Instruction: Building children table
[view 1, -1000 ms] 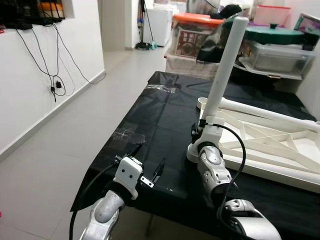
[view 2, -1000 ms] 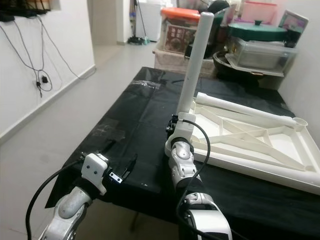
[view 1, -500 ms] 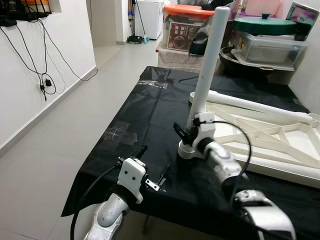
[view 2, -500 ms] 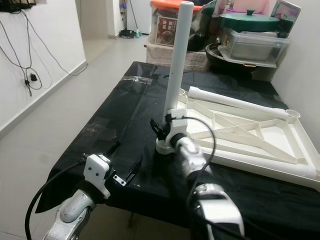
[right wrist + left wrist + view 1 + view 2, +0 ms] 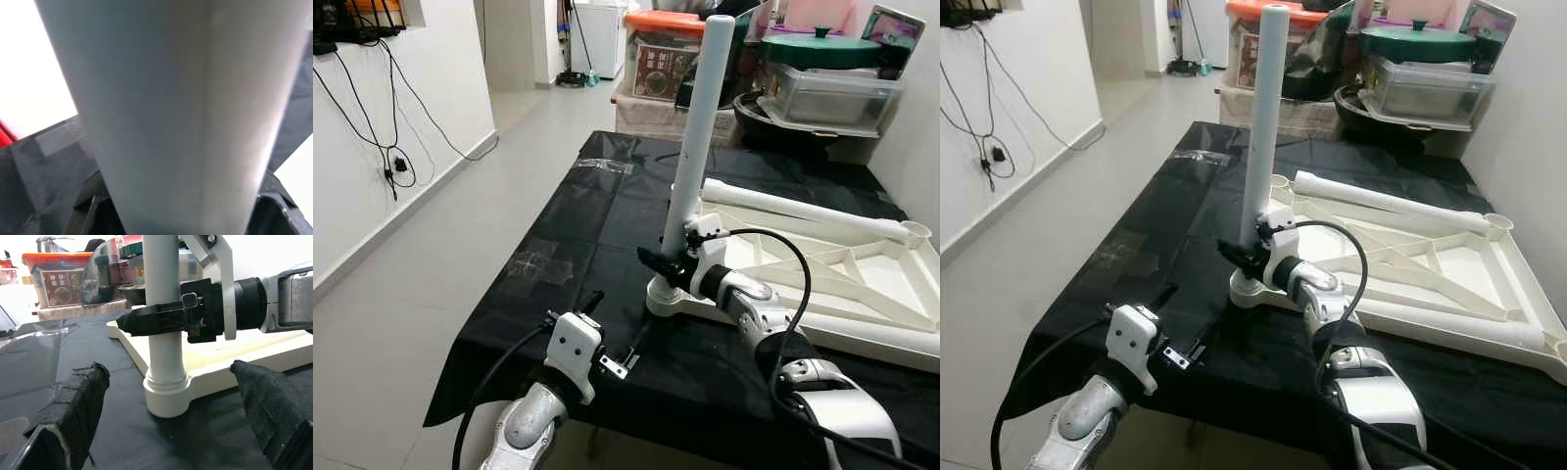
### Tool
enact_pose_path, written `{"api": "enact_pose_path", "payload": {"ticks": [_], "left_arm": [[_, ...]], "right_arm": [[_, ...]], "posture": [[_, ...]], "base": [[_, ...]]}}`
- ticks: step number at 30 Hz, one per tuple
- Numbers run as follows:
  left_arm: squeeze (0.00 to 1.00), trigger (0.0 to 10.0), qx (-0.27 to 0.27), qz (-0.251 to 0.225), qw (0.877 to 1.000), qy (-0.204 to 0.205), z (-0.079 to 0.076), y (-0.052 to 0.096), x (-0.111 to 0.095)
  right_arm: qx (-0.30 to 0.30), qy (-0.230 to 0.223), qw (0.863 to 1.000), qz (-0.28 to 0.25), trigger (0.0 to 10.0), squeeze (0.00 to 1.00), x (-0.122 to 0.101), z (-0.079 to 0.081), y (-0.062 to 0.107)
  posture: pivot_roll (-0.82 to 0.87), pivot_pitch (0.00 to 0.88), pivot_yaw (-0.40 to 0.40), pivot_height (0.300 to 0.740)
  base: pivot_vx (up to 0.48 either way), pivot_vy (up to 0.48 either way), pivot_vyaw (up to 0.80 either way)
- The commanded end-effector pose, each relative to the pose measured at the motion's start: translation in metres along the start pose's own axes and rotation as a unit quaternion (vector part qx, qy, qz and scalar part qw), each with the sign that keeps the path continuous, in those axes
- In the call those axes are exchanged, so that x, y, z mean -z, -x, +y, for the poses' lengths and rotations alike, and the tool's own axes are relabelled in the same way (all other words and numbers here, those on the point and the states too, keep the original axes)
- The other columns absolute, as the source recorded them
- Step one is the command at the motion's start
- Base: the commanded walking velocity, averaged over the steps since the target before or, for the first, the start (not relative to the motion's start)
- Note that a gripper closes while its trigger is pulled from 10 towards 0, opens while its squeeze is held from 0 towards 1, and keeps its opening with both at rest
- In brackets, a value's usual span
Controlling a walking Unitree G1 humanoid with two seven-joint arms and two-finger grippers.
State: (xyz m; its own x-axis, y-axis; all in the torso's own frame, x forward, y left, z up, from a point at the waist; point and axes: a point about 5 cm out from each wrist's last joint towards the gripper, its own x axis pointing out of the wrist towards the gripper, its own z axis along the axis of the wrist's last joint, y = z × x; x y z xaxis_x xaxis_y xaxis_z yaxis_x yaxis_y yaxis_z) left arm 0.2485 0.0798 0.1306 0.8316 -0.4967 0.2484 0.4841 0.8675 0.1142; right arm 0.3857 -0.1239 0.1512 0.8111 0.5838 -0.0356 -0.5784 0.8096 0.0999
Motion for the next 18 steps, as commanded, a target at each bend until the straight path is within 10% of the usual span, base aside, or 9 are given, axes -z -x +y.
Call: {"api": "enact_pose_path", "payload": {"ticks": [1,6,7,8,12,16,17,18], "left_arm": [[0.0,10.0,0.002,0.005,1.0,-0.004,-0.001,0.001,0.0],[0.0,10.0,0.002,0.007,1.0,-0.004,-0.001,0.002,0.0],[0.0,10.0,0.003,0.01,1.0,-0.004,-0.001,0.002,0.0],[0.0,10.0,0.003,0.011,1.0,-0.004,-0.001,0.002,0.0],[0.0,10.0,0.005,0.013,1.0,-0.004,-0.001,0.002,0.001],[0.0,10.0,0.006,0.014,1.0,-0.005,-0.001,0.002,0.001],[0.0,10.0,0.007,0.014,1.0,-0.005,-0.001,0.002,0.001],[0.0,10.0,0.008,0.015,1.0,-0.006,-0.001,0.002,0.001]], "right_arm": [[0.049,-0.044,0.998,-0.006,0.0,0.0,0.008,0.002,-0.002],[0.197,-0.041,0.98,0.001,0.0,0.0,0.01,-0.017,0.005],[0.41,-0.045,0.911,0.0,0.0,0.0,0.017,-0.041,0.028],[0.466,-0.052,0.883,-0.001,0.0,0.0,0.02,-0.046,0.037],[0.51,-0.059,0.858,-0.006,0.0,0.0,0.023,-0.041,0.041],[0.505,-0.062,0.861,-0.013,0.0,0.0,0.022,-0.033,0.036],[0.467,-0.065,0.881,-0.029,10.0,0.0,0.018,-0.023,0.026],[0.44,-0.066,0.895,-0.041,10.0,0.0,0.015,-0.017,0.02]], "posture": [[0.13,0.0,-0.081,0.74],[0.13,0.0,-0.077,0.74],[0.12,0.0,-0.078,0.74],[0.12,0.0,-0.078,0.74],[0.12,0.0,-0.077,0.74],[0.12,0.0,-0.077,0.74],[0.12,0.0,-0.077,0.74],[0.12,0.0,-0.076,0.74]], "base": [[0.0,0.0,0.0],[0.0,0.0,0.0],[0.0,0.0,0.0],[0.0,0.0,0.0],[0.0,0.0,0.0],[0.0,0.0,0.0],[0.0,0.0,0.0],[0.0,0.0,0.0]]}}
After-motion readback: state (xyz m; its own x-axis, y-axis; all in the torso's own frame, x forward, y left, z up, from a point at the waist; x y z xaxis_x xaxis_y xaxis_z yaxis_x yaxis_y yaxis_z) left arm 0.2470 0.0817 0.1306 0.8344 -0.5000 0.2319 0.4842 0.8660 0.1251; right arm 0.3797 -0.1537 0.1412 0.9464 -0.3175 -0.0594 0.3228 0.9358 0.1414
